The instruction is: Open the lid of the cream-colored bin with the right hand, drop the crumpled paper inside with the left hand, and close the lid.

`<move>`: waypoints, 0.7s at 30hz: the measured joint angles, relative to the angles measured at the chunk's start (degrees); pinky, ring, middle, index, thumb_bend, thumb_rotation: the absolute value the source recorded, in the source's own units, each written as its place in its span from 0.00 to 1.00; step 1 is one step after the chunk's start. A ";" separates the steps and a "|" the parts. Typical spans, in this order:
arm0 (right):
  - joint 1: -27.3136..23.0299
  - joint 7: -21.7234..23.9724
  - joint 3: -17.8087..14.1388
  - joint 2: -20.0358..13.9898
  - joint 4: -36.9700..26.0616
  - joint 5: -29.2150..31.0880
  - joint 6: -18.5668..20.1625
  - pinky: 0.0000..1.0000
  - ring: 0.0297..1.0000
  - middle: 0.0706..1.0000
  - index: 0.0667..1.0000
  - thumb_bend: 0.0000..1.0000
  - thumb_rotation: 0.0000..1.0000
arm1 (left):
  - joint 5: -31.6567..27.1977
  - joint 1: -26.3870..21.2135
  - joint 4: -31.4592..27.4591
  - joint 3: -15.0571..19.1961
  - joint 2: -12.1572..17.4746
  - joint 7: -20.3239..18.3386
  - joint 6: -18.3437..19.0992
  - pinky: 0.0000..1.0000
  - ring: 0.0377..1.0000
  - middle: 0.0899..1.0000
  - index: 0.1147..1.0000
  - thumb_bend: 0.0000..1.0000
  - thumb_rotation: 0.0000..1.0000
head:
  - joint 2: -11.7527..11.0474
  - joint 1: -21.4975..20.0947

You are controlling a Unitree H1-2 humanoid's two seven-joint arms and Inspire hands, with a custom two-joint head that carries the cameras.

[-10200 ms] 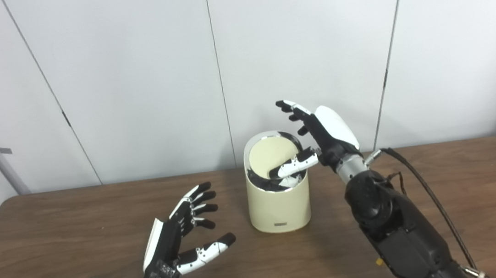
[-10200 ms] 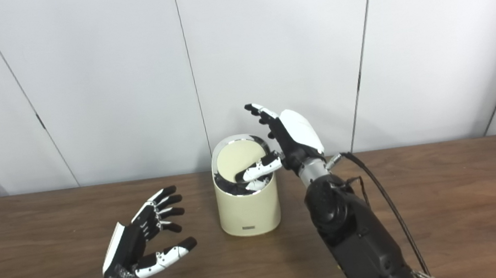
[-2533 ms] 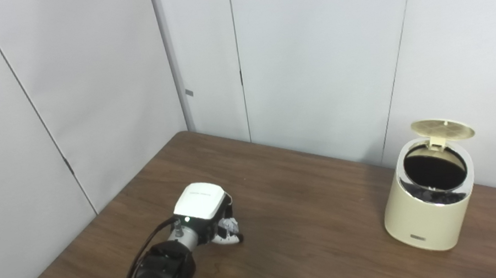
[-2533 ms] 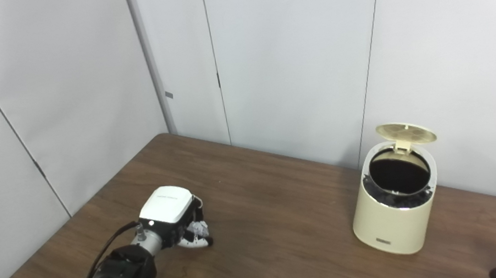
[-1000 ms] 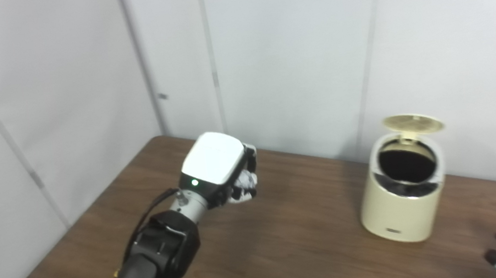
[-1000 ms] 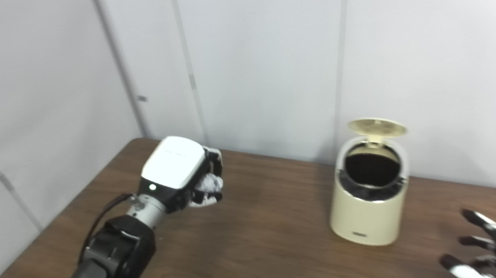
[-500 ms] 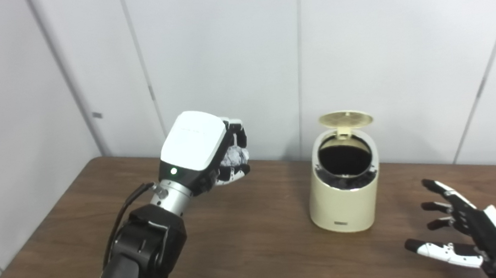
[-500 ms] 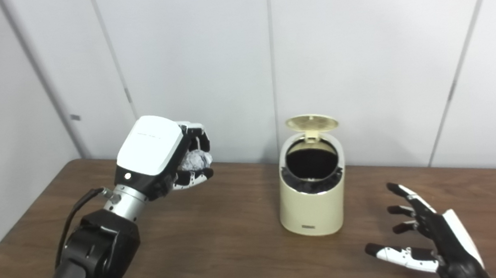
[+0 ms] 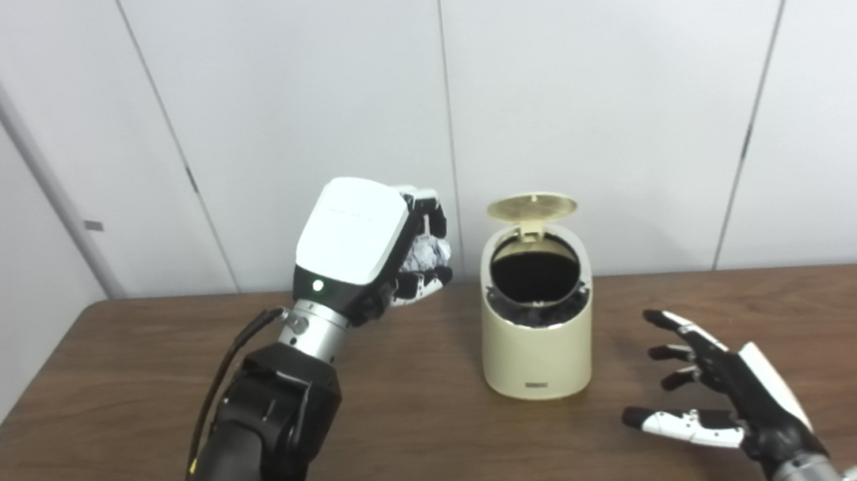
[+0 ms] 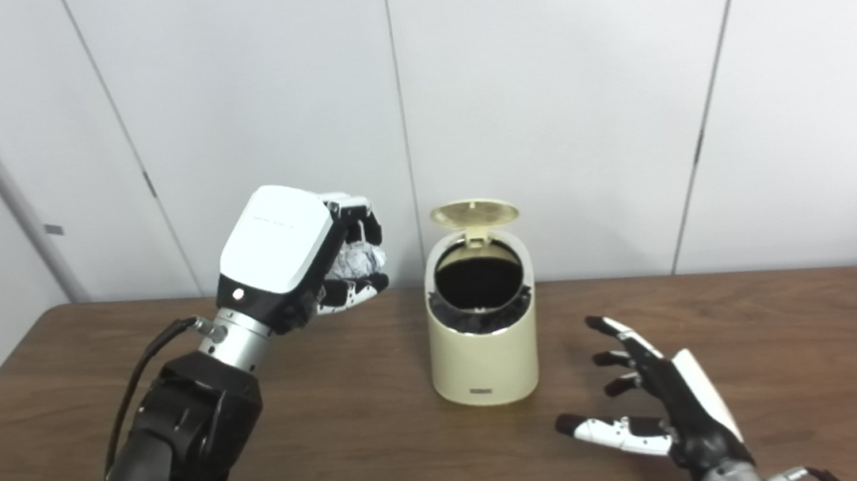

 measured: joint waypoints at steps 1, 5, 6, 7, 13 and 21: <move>0.02 -0.08 0.08 0.08 -0.01 -0.16 0.09 0.59 0.78 0.91 0.87 0.69 0.35 | -0.03 -0.21 0.70 -0.42 -0.27 0.84 -0.28 0.19 0.25 0.42 0.42 0.53 0.00 | 0.00 -0.01; 0.12 -0.78 0.36 0.48 -0.03 -1.16 0.15 0.59 0.77 0.90 0.86 0.70 0.37 | -0.09 -1.33 4.19 -2.30 -1.63 3.00 -0.85 0.19 0.25 0.42 0.42 0.53 0.00 | -0.44 -1.06; 0.15 -0.90 0.39 0.54 -0.01 -1.25 0.15 0.59 0.77 0.90 0.86 0.70 0.37 | -0.07 -1.70 4.95 -2.84 -1.92 3.59 -0.98 0.19 0.25 0.42 0.42 0.53 0.00 | -0.44 -1.06; 0.16 -0.95 0.39 0.59 0.00 -1.28 0.14 0.59 0.77 0.90 0.86 0.70 0.37 | -0.09 -2.07 5.81 -3.37 -2.20 3.85 -1.13 0.19 0.26 0.42 0.42 0.53 0.00 | -0.53 -1.33; 0.16 -1.22 0.43 0.98 -0.01 -1.45 0.16 0.58 0.77 0.90 0.86 0.70 0.37 | -1.24 -3.57 9.50 -5.00 -4.56 5.44 -1.25 0.20 0.27 0.42 0.42 0.53 0.00 | -0.79 -2.91; 0.18 -1.65 0.52 1.85 -0.20 -2.25 1.00 0.58 0.77 0.90 0.87 0.70 0.37 | -0.43 -4.53 14.18 -6.92 -7.03 8.48 0.03 0.17 0.24 0.42 0.42 0.53 0.00 | -0.88 -3.70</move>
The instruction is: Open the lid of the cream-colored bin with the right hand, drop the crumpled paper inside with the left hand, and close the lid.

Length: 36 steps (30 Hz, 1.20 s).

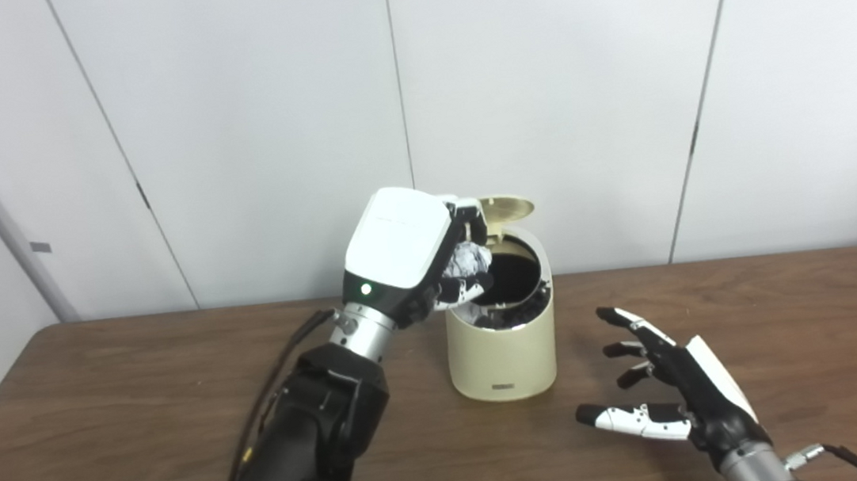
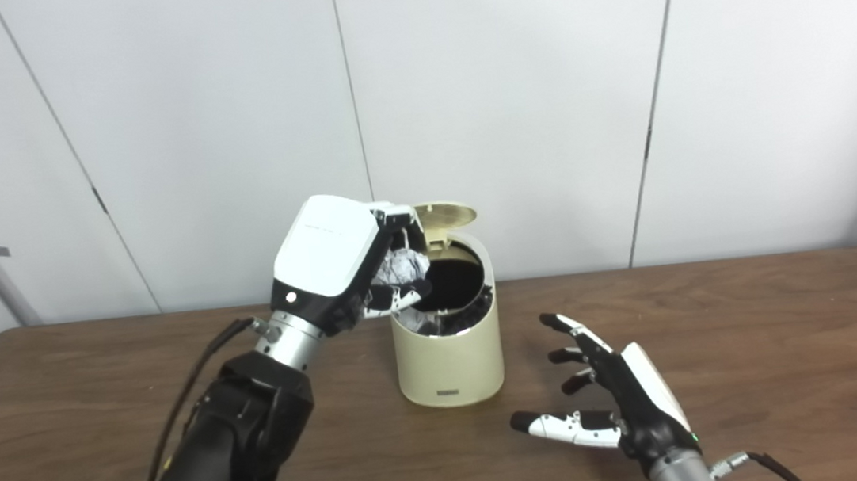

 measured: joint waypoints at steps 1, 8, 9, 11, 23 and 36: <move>0.01 -0.01 0.01 0.00 0.00 0.00 0.05 0.59 0.77 0.90 0.87 0.70 0.37 | 0.11 -0.04 0.45 -0.28 -0.17 0.29 0.06 0.17 0.24 0.42 0.42 0.53 0.00 | 0.00 -0.26; 0.04 -0.23 0.00 -0.02 0.00 -0.05 0.12 0.60 0.77 0.90 0.87 0.69 0.37 | 0.61 -1.30 5.25 -2.20 -1.33 4.30 1.17 0.17 0.24 0.42 0.42 0.53 0.00 | 0.18 -0.26; 0.04 -0.26 0.00 -0.05 0.00 -0.07 0.11 0.61 0.78 0.90 0.86 0.70 0.37 | 0.74 -1.47 6.38 -2.63 -1.36 5.67 1.15 0.17 0.23 0.42 0.42 0.53 0.00 | 0.18 -0.35; 0.04 -0.46 -0.01 -0.06 0.01 -0.12 0.09 0.60 0.77 0.90 0.86 0.70 0.37 | 1.00 -1.76 8.84 -3.60 -1.31 8.32 1.06 0.16 0.23 0.42 0.42 0.53 0.00 | 0.18 -0.35; 0.06 -1.42 -0.08 -0.24 0.07 0.08 -0.14 0.59 0.78 0.89 0.86 0.70 0.36 | 2.50 -4.57 18.48 -7.59 -0.57 19.94 0.06 0.14 0.27 0.42 0.42 0.53 0.00 | 0.53 -0.18; 1.03 -1.46 0.42 -0.16 -1.20 -0.04 0.02 0.57 0.76 0.89 0.86 0.69 0.36 | 0.02 -4.65 19.16 -8.11 -0.17 21.07 -0.53 0.19 0.33 0.40 0.48 0.52 0.00 | 1.05 -0.35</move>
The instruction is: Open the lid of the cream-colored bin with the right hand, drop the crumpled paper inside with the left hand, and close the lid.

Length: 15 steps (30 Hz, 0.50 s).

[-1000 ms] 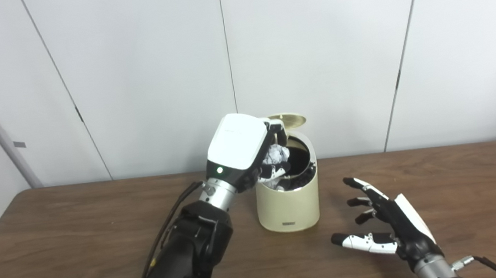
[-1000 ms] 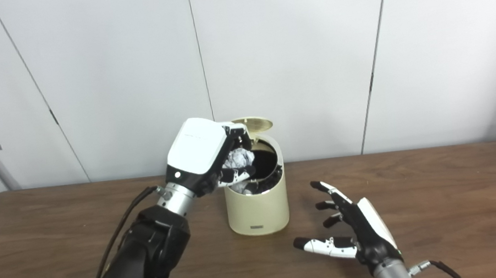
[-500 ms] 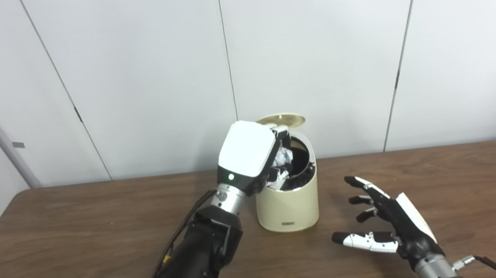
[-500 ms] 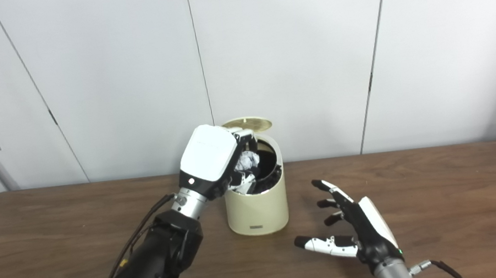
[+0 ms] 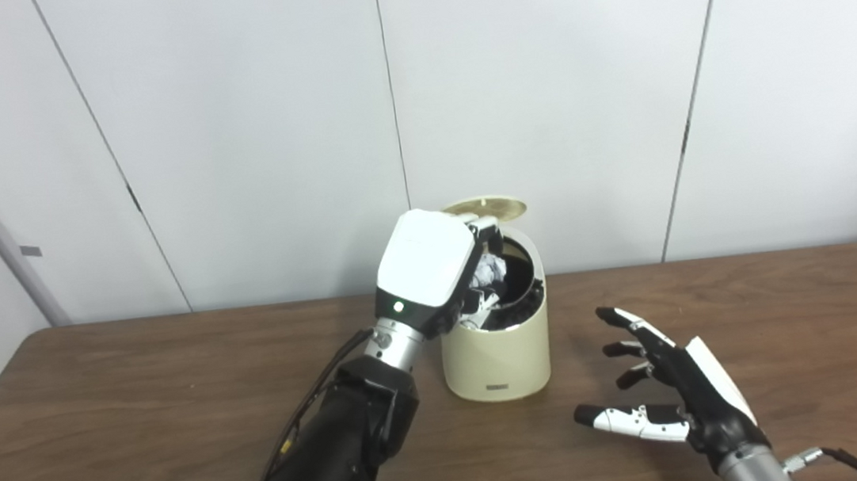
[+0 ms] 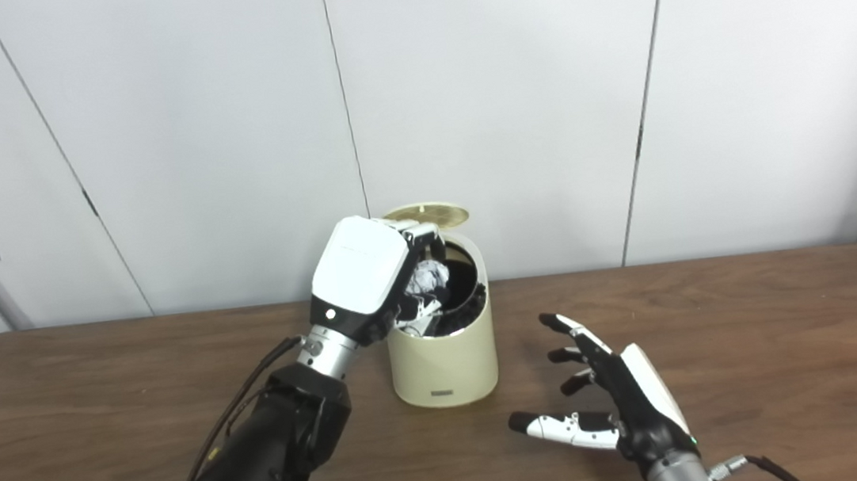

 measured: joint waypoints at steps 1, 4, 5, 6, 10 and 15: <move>0.00 0.00 0.00 0.00 0.00 -0.01 0.02 0.58 0.76 0.89 0.86 0.69 0.36 | -0.06 0.01 -0.16 -0.04 0.04 -0.20 0.04 0.19 0.33 0.39 0.48 0.52 0.00 | 0.00 0.00; -0.01 0.00 0.00 0.02 0.00 0.02 0.02 0.57 0.76 0.89 0.86 0.69 0.35 | -0.45 0.06 -1.28 -0.05 0.26 -1.49 0.07 0.20 0.32 0.42 0.44 0.52 0.00 | 0.26 0.26; 0.00 0.00 0.00 0.02 0.00 0.04 0.05 0.56 0.76 0.90 0.86 0.69 0.35 | -0.53 0.15 -1.85 -0.04 0.37 -1.70 0.05 0.21 0.33 0.43 0.44 0.52 0.00 | 0.27 0.26; 0.00 0.00 -0.02 0.02 0.00 0.06 0.11 0.56 0.76 0.90 0.86 0.69 0.35 | -0.70 0.22 -2.38 -0.02 0.43 -1.85 0.00 0.22 0.34 0.43 0.43 0.52 0.00 | 0.27 0.26; 0.00 0.01 0.00 0.03 0.01 0.19 0.11 0.56 0.76 0.90 0.86 0.69 0.35 | -1.57 0.55 -3.84 0.02 0.65 -2.92 0.01 0.23 0.36 0.43 0.43 0.52 0.00 | 0.53 0.44; 0.01 0.08 0.12 0.07 -0.15 0.19 0.49 0.57 0.76 0.90 0.86 0.69 0.35 | -1.69 0.93 -4.47 0.11 1.15 -4.29 0.04 0.23 0.35 0.43 0.43 0.52 0.00 | 0.70 0.35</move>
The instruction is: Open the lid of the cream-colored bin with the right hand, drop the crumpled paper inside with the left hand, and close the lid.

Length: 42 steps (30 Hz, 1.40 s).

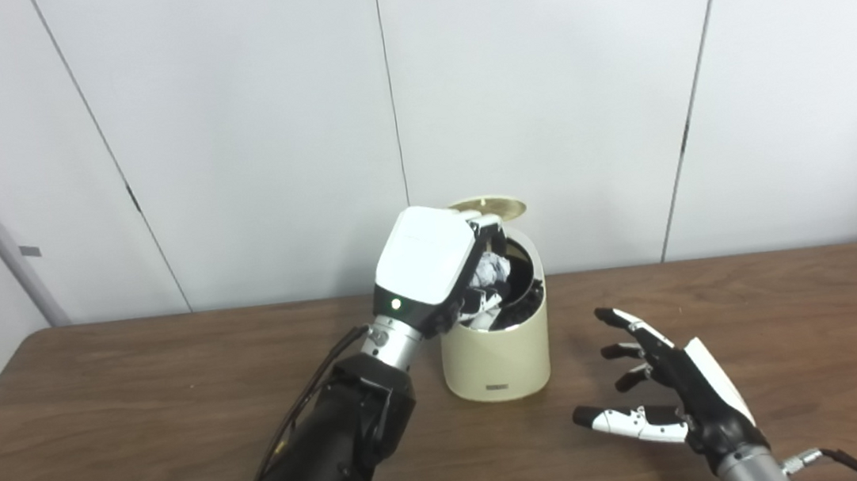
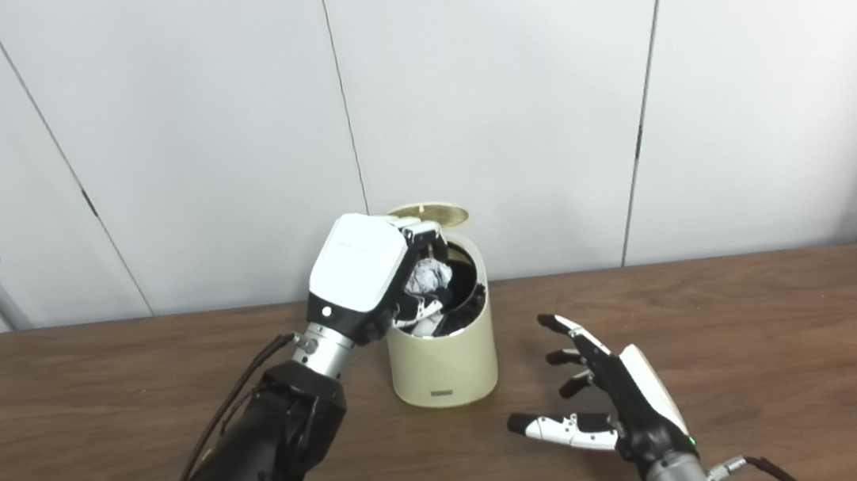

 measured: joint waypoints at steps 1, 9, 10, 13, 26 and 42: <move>0.00 0.00 0.03 0.01 -0.04 0.00 0.00 0.57 0.76 0.90 0.86 0.69 0.35 | -0.03 0.07 -0.02 0.04 0.10 -0.12 0.00 0.23 0.35 0.43 0.43 0.52 0.00 | 0.00 0.00; 0.01 0.02 0.15 0.01 -0.08 0.03 0.01 0.56 0.76 0.90 0.87 0.68 0.33 | -0.19 0.22 -1.32 0.34 0.34 -1.17 0.13 0.24 0.36 0.43 0.43 0.52 0.00 | 0.44 0.26; 0.01 0.03 0.15 0.01 -0.08 0.03 0.01 0.56 0.76 0.90 0.87 0.68 0.32 | -0.24 0.22 -1.32 0.34 0.34 -1.48 0.12 0.24 0.36 0.43 0.43 0.52 0.00 | 0.44 0.26; 0.02 0.03 0.15 0.01 -0.08 0.03 0.01 0.56 0.76 0.90 0.86 0.68 0.32 | -0.24 0.25 -1.31 0.34 0.34 -1.60 0.12 0.24 0.37 0.43 0.43 0.52 0.00 | 0.53 0.26; 0.20 0.08 0.14 0.01 -0.51 0.07 0.26 0.56 0.76 0.90 0.85 0.68 0.32 | -0.34 0.25 -0.89 0.41 0.31 -1.81 0.38 0.30 0.43 0.51 0.62 0.95 0.20 | 0.97 0.26; 0.18 0.07 0.18 0.01 -0.72 0.04 1.82 0.57 0.76 0.90 0.84 0.69 0.35 | -0.79 0.25 -0.93 0.51 0.27 -2.52 1.27 0.32 0.43 0.49 0.65 0.96 0.20 | 1.49 0.35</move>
